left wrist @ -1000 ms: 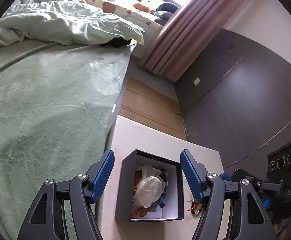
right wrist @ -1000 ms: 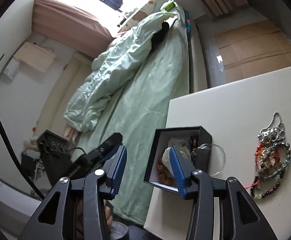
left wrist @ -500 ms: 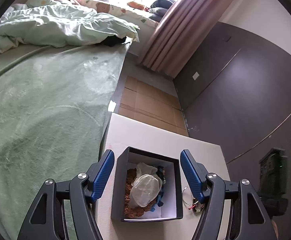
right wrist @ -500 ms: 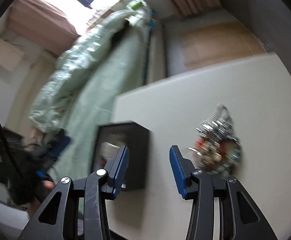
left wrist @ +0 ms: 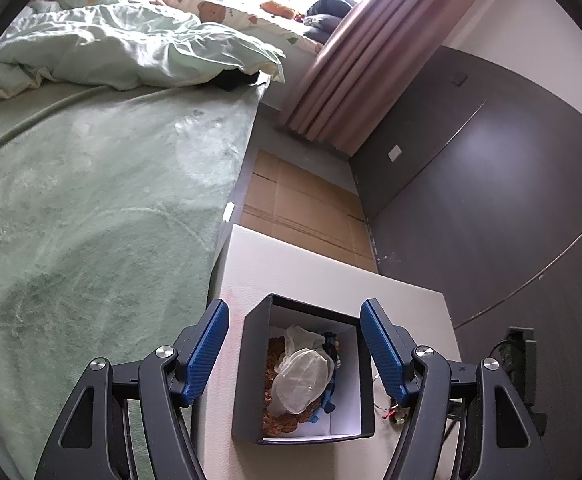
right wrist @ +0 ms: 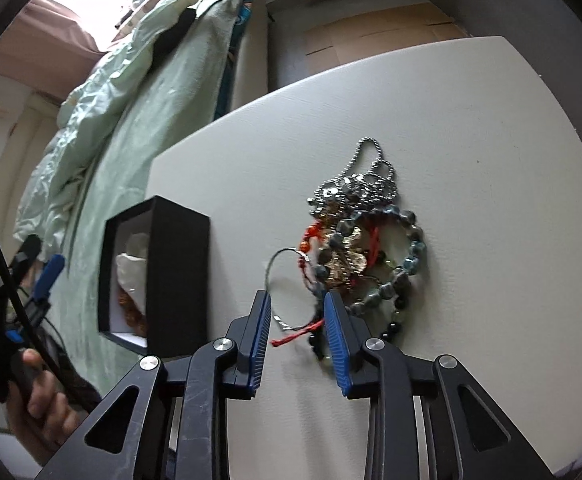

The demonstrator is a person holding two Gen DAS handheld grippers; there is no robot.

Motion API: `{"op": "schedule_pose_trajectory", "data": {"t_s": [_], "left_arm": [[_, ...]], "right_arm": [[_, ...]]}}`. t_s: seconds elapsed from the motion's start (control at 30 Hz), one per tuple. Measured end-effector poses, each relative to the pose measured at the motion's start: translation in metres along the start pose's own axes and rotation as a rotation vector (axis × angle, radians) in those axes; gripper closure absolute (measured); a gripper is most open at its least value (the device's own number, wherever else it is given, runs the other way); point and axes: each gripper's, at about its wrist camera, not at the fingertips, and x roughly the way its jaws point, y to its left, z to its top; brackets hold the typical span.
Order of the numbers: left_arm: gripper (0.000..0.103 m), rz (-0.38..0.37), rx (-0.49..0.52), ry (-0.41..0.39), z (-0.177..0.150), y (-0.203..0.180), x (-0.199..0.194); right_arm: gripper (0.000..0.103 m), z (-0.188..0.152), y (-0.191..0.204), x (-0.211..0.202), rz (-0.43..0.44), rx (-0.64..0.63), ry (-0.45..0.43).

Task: Organize jewelry
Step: 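Grasp the red string bracelet with the right tool, then drop the red string bracelet into the black box with the right tool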

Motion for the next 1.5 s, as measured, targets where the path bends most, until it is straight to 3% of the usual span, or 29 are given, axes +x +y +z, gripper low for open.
{"op": "schedule_pose_trajectory", "data": {"t_s": [0.3,0.47,1.03,1.5], "left_arm": [[0.034,-0.008,-0.008,0.004,-0.001,0.002,-0.001],[0.034,-0.015,-0.018,0.001,0.0,0.005,-0.003],[0.034,-0.016,-0.026,0.0,0.0,0.008,-0.005],[0.034,-0.013,-0.045,-0.013,0.002,0.015,-0.01]], "right_arm": [[0.083,-0.008,-0.01,0.012,0.013,0.063,0.042],[0.098,-0.005,-0.008,0.017,0.009,0.091,0.03],[0.098,-0.005,0.017,-0.031,0.1,0.008,-0.118],[0.098,-0.001,0.078,-0.079,0.312,-0.092,-0.273]]}}
